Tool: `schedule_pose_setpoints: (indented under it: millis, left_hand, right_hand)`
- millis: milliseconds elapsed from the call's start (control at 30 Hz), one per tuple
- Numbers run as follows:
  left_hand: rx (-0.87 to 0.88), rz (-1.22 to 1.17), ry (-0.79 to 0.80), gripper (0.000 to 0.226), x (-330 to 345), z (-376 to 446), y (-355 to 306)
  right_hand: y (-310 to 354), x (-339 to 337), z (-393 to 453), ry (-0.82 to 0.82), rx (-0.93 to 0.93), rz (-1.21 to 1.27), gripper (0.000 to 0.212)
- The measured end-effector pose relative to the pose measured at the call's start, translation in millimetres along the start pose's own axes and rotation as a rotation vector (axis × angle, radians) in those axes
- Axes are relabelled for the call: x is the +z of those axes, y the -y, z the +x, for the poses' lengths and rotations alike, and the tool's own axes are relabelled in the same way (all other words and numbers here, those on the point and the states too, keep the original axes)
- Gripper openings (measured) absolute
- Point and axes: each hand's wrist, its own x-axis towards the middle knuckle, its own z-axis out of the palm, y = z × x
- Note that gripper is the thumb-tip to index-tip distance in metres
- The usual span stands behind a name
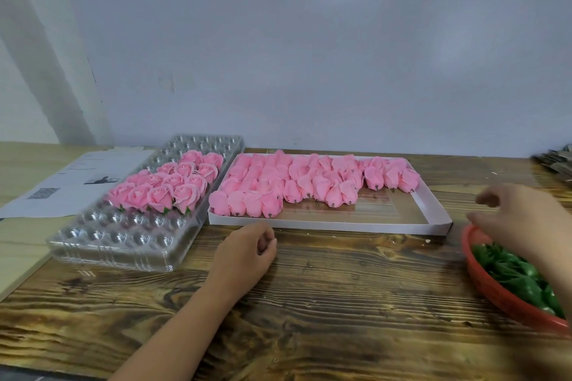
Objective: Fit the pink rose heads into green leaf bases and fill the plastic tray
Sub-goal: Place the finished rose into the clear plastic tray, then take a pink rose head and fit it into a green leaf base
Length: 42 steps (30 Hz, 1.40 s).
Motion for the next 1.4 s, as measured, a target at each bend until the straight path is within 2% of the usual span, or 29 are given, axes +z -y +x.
schedule_pose_setpoints:
  millis: [133,200,333,433,567,733,1033,1300,1400]
  left_hand:
    - [-0.005,-0.005,-0.007,0.011,-1,0,-1]
    - [-0.013,-0.015,-0.015,0.013,0,1,-1]
    - [-0.034,-0.041,-0.021,0.014,-1,0,-1]
    - [-0.052,-0.058,-0.026,0.013,-1,0,-1]
    - [-0.050,-0.059,-0.020,0.013,-1,1,0]
    - [-0.041,-0.076,-0.029,0.014,0,1,1]
    - [-0.022,-0.062,-0.018,0.015,1,1,2]
    - [-0.041,-0.085,-0.031,0.014,0,1,1]
    - [-0.043,-0.085,-0.040,0.014,0,1,2]
  right_hand:
    - [55,8,19,0.128,-0.043,0.204,0.012]
    - [75,28,33,0.189,-0.044,0.324,0.014]
    - [99,80,54,0.358,0.104,0.592,0.024]
    - [108,107,59,0.411,0.193,0.607,0.026]
    - [118,119,59,0.364,0.247,0.558,0.035]
    - [130,118,58,0.348,0.223,0.529,0.028]
    - [143,123,57,0.321,0.206,0.488,0.032]
    - [146,126,55,0.259,0.249,0.575,0.027]
    - [139,123,55,0.240,0.301,0.559,0.016]
